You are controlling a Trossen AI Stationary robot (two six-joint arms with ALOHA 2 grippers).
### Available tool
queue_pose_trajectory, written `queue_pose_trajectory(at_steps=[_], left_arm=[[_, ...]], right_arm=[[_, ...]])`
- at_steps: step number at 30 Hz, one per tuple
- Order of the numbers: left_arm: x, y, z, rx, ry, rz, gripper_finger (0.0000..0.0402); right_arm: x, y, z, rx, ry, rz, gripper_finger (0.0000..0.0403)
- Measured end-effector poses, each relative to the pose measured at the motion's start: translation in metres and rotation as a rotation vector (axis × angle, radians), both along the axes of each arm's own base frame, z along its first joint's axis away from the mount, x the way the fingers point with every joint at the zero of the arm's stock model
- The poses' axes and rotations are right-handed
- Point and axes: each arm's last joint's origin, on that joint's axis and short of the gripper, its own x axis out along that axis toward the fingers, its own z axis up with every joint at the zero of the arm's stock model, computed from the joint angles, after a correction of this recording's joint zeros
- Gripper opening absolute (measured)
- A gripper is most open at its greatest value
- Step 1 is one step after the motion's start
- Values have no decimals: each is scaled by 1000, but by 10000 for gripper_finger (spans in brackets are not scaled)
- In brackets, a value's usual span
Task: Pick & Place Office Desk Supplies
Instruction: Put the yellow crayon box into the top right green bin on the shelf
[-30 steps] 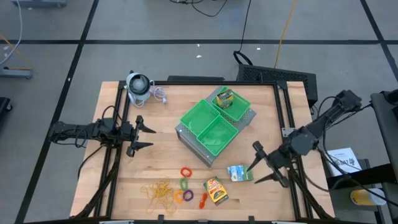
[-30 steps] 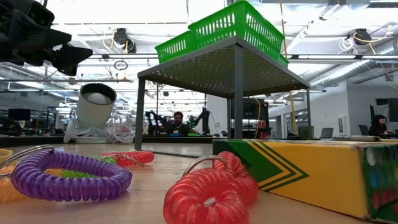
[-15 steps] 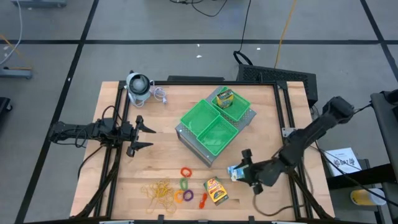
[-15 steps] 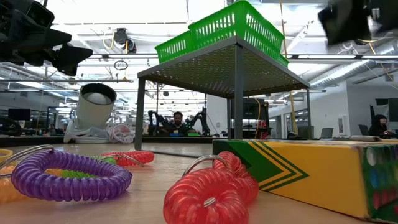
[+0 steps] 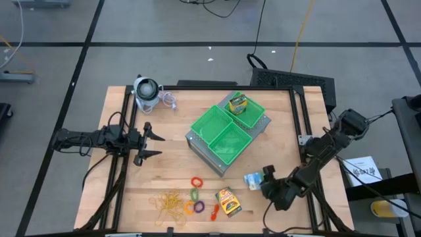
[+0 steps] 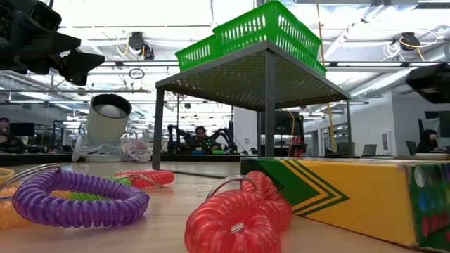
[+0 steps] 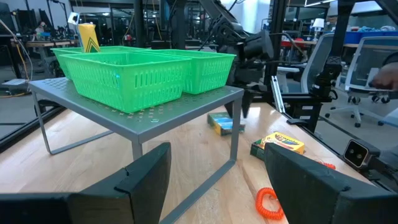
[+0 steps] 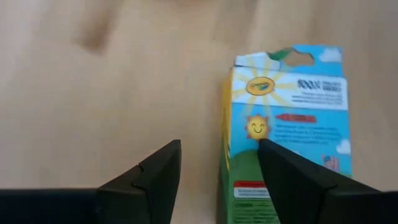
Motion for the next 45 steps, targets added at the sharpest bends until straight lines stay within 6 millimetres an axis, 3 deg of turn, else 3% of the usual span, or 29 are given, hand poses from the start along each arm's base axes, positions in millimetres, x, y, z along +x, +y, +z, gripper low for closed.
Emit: queue_pose_trajectory(at_steps=[7, 11, 23, 30, 37, 45], left_arm=[[0, 0, 0, 0, 0, 0, 264], [0, 0, 0, 0, 0, 0, 264], [0, 0, 0, 0, 0, 0, 264], [0, 0, 0, 0, 0, 0, 264], [0, 0, 0, 0, 0, 0, 264], [0, 0, 0, 0, 0, 0, 264]], right_arm=[[-23, -20, -5, -300, 77, -105, 191], [-26, -25, -5, -347, 94, -132, 179], [-4, -17, -2, -195, -96, -221, 152], [6, -22, 1, -255, -221, -271, 136], [29, -29, -13, -309, -215, -245, 134], [30, -40, -20, -334, -94, -257, 130]])
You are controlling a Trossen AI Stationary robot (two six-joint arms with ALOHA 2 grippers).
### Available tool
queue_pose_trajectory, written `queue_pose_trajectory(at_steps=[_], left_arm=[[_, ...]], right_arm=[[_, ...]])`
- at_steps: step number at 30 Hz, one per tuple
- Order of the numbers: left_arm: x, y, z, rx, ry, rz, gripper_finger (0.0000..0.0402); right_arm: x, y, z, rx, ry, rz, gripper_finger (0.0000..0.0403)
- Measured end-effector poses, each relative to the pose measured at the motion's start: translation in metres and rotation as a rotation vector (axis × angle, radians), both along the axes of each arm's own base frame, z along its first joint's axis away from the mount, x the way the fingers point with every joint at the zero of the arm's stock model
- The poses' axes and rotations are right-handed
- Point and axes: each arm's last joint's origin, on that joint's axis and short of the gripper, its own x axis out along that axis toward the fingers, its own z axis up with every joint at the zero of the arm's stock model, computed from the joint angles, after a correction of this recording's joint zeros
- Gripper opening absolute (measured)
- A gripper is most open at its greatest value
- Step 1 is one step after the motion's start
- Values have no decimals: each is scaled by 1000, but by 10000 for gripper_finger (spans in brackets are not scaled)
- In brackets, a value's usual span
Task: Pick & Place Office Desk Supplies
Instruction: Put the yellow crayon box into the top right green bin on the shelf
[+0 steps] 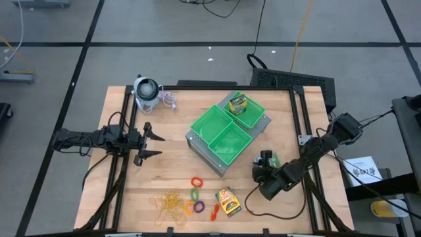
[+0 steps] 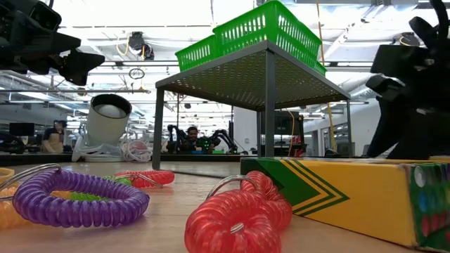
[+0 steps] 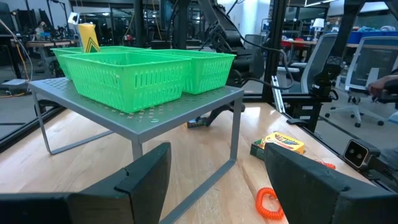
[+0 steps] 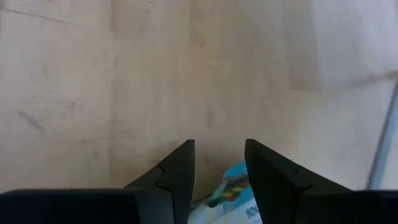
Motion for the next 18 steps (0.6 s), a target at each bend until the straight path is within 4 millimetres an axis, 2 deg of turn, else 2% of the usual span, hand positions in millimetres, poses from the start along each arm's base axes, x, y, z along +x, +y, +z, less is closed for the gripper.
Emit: queue_pose_trajectory(at_steps=[10, 18], left_arm=[[0, 0, 0, 0, 1, 0, 264], [0, 0, 0, 0, 0, 1, 264]], right_arm=[[-11, 15, 6, 303, 229, -95, 130], [-30, 28, 19, 600, 386, -208, 130]])
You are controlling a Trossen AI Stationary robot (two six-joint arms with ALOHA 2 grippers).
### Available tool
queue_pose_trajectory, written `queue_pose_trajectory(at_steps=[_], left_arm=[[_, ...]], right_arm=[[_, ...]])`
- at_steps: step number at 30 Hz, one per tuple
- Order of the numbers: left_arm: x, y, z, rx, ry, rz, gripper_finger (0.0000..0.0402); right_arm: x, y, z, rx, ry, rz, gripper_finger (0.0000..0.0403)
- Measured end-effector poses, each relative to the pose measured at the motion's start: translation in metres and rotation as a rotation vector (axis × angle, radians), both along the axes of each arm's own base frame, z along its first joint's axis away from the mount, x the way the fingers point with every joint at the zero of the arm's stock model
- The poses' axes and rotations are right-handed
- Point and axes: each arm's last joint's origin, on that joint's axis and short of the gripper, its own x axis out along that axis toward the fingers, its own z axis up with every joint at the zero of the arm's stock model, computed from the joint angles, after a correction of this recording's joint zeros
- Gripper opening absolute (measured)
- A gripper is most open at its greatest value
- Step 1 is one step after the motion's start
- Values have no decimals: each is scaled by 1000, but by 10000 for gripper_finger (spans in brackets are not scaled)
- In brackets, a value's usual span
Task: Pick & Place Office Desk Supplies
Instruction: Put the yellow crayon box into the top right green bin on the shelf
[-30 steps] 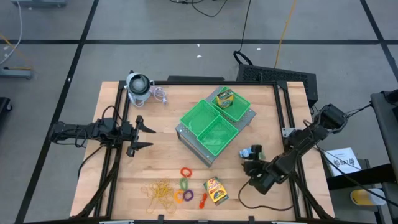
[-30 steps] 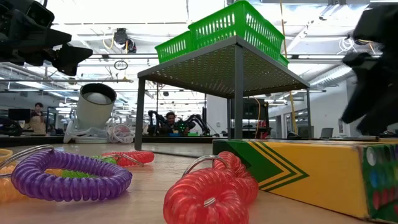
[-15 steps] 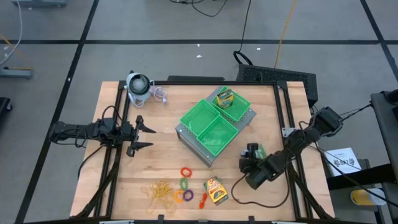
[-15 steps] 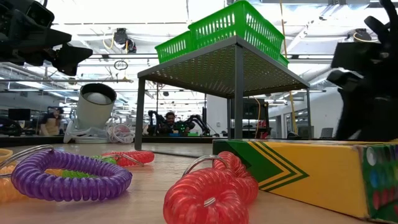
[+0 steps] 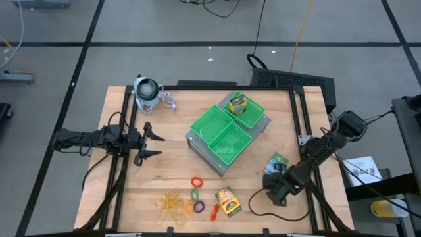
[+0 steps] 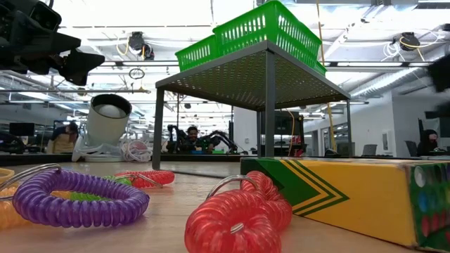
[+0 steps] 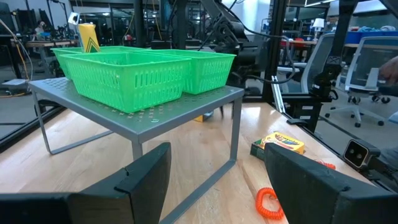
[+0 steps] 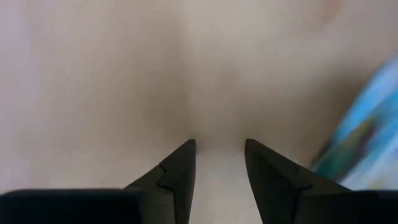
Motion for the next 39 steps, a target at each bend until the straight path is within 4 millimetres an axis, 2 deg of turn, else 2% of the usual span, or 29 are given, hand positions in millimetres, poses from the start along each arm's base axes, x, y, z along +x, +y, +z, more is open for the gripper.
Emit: queue_pose_trajectory(at_steps=[6, 9, 13, 16, 18, 23, 26, 29, 34, 37, 39], left_arm=[[0, 0, 0, 0, 0, 0, 264], [0, 0, 0, 0, 0, 2, 264], [0, 0, 0, 0, 0, 3, 264], [0, 0, 0, 0, 1, 4, 264], [0, 0, 0, 0, 0, 5, 264], [0, 0, 0, 0, 0, 4, 264], [0, 0, 0, 0, 0, 5, 264], [0, 0, 0, 0, 1, 4, 264], [0, 0, 0, 0, 0, 5, 264], [0, 0, 0, 0, 0, 4, 264], [0, 0, 0, 0, 0, 4, 264]], right_arm=[[-17, 8, 8, 101, 139, -89, 126], [-22, 16, 14, 163, 108, -89, 116], [-16, 33, 29, 331, -79, -95, 104], [-2, 46, 44, 465, -317, -111, 98], [7, 52, 54, 499, -513, -41, 96], [22, 55, 73, 429, -924, 181, 94], [28, 55, 86, 380, -1123, 149, 100], [32, 56, 101, 405, -1262, 150, 114], [32, 77, 147, 335, -1322, 303, 158], [31, 91, 177, 141, -1266, 365, 185], [30, 96, 187, -14, -1189, 378, 198]])
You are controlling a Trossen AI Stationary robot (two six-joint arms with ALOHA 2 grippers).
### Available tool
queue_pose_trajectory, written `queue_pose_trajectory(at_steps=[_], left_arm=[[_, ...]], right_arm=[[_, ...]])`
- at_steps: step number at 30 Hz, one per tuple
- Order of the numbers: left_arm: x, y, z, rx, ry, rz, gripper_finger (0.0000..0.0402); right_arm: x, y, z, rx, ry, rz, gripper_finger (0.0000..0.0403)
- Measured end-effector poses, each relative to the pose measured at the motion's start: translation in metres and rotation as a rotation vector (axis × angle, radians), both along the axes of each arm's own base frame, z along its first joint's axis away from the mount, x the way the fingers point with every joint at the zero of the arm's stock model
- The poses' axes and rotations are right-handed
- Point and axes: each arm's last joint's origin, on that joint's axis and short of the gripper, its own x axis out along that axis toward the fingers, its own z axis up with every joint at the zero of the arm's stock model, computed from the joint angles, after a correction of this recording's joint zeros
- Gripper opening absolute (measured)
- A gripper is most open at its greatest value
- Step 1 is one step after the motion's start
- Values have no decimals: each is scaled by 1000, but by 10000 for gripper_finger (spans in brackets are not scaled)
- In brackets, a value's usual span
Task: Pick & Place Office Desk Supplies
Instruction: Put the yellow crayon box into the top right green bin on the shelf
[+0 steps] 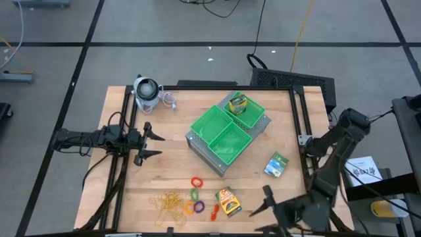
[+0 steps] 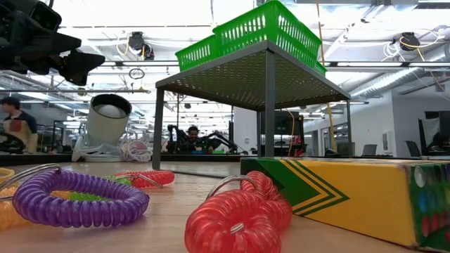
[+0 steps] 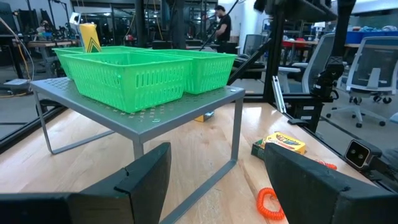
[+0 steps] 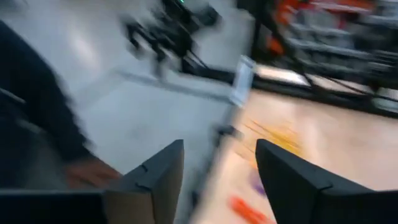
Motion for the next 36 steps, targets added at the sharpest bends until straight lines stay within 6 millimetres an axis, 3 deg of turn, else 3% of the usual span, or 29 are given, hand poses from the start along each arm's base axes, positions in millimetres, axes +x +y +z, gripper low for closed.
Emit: queue_pose_trajectory(at_steps=[2, 5, 13, 20, 29, 36], left_arm=[[0, 0, 0, 0, 0, 0, 264], [0, 0, 0, 0, 0, 0, 264], [0, 0, 0, 0, 0, 0, 264], [0, 0, 0, 0, 0, 0, 264], [0, 0, 0, 0, 0, 0, 264], [0, 0, 0, 0, 0, 0, 264]], right_arm=[[1, 0, 3, -93, 76, -94, 205], [3, -9, -10, -176, 235, -230, 207], [6, -48, -86, -492, 788, -614, 193], [5, -59, -146, -650, 1075, -654, 191], [-2, -65, -166, -633, 1120, -710, 185], [1, -62, -178, -584, 1098, -646, 183]])
